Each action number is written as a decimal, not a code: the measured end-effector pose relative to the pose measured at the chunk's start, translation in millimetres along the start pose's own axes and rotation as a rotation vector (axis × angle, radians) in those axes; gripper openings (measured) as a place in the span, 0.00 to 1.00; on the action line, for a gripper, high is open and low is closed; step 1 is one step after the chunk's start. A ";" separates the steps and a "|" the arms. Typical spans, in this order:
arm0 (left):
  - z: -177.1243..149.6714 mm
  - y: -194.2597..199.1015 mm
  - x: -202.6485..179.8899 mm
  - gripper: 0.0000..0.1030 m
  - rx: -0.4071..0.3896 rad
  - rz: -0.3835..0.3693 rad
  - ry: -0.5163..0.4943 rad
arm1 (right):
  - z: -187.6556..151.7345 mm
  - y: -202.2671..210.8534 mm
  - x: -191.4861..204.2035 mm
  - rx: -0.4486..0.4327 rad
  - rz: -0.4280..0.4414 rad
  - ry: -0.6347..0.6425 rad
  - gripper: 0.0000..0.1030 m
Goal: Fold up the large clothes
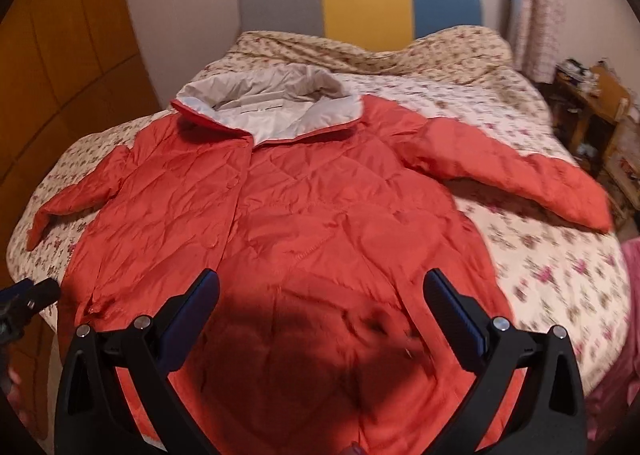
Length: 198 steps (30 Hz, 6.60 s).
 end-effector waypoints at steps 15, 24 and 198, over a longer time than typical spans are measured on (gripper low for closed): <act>151.3 -81.8 -39.5 0.97 -0.129 -0.005 -0.053 | 94.9 -98.9 -38.0 0.008 -0.008 -0.036 0.98; 235.1 -143.2 -47.2 0.81 -0.153 0.100 -0.103 | 178.1 -152.0 -36.4 -0.063 0.007 -0.034 0.91; 115.4 -15.9 218.5 0.11 -0.674 0.300 0.414 | 53.8 -168.7 -48.3 -0.007 -0.123 -0.079 0.73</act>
Point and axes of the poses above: each gripper's, at about its wrist camera, not at the fingertips, and y roughly against the way its jaws point, x to its left, z to its top, the point moved 2 cm from there along -y, roughly the way its jaws point, and after that the axes turned 3 degrees about -y, right-handed, at the moved point
